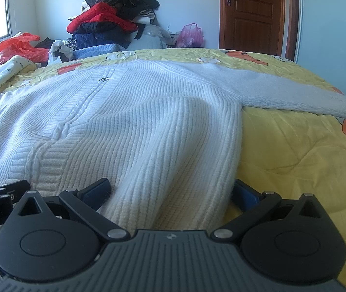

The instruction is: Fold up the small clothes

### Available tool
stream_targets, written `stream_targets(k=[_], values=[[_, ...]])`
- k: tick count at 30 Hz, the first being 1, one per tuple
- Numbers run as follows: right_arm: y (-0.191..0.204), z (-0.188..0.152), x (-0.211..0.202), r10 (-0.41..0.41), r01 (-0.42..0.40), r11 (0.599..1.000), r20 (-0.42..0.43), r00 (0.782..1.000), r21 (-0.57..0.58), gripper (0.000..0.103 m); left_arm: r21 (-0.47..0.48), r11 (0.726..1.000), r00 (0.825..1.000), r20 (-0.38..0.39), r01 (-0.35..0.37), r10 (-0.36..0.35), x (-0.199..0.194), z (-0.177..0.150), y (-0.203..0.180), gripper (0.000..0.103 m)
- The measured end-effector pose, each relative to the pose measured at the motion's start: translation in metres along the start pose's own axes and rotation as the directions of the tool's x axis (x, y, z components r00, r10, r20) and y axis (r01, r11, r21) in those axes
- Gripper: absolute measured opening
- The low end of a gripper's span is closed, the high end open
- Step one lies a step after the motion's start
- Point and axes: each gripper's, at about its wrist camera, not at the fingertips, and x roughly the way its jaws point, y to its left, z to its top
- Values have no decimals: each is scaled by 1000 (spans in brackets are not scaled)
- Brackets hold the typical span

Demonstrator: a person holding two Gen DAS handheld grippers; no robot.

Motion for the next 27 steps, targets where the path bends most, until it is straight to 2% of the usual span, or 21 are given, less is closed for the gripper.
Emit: stream_targets(k=[27], values=[[0, 0, -1, -2, 2, 1000, 1, 1000, -2, 103, -4, 1000, 1000, 7, 21, -21, -1, -2, 2, 103]])
